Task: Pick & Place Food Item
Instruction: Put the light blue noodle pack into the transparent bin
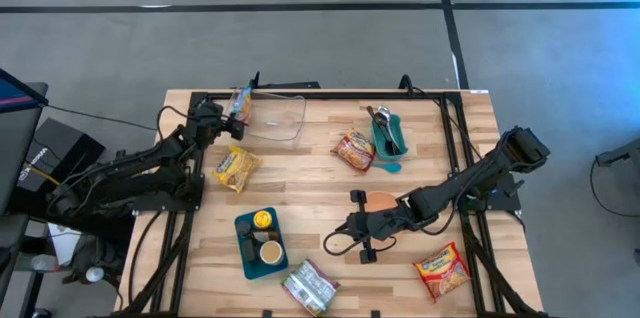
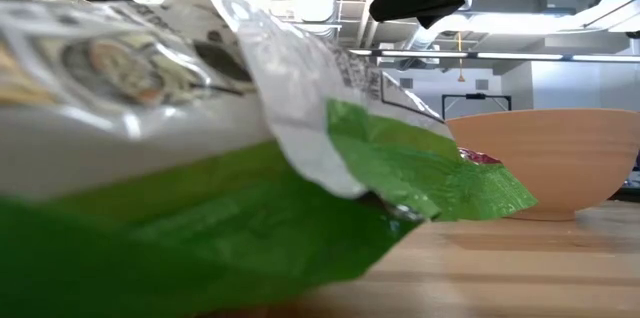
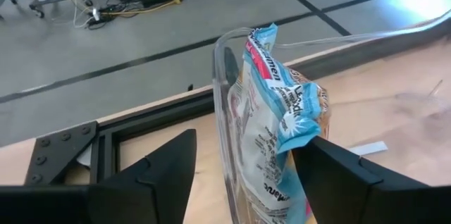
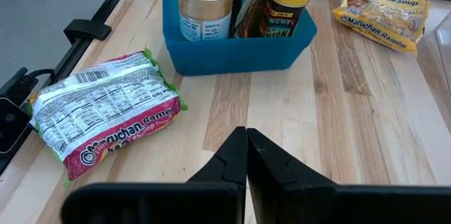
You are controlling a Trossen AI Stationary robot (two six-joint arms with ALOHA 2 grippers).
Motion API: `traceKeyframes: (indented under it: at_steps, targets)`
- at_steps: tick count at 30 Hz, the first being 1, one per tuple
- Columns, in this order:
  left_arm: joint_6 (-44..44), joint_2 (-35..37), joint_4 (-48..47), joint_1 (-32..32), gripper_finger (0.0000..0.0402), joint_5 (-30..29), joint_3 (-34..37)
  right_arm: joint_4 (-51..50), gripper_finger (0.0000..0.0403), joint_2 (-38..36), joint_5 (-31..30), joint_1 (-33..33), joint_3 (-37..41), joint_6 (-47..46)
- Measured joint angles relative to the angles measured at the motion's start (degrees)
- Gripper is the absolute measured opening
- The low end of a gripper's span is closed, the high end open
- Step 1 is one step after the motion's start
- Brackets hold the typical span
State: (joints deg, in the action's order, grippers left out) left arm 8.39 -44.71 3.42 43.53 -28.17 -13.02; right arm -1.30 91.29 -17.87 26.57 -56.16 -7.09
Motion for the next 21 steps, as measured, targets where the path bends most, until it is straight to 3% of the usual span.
traceKeyframes:
  at_steps: [10,21]
  targets:
    - [5.85,-0.02,-1.03,0.00,0.0250,-0.10,0.00,0.00,0.0000,0.01,0.00,0.00,0.00,0.00]
    - [6.05,0.00,-1.70,0.00,0.0266,-0.06,0.00,0.00,0.0000,0.02,0.00,0.00,0.00,0.00]
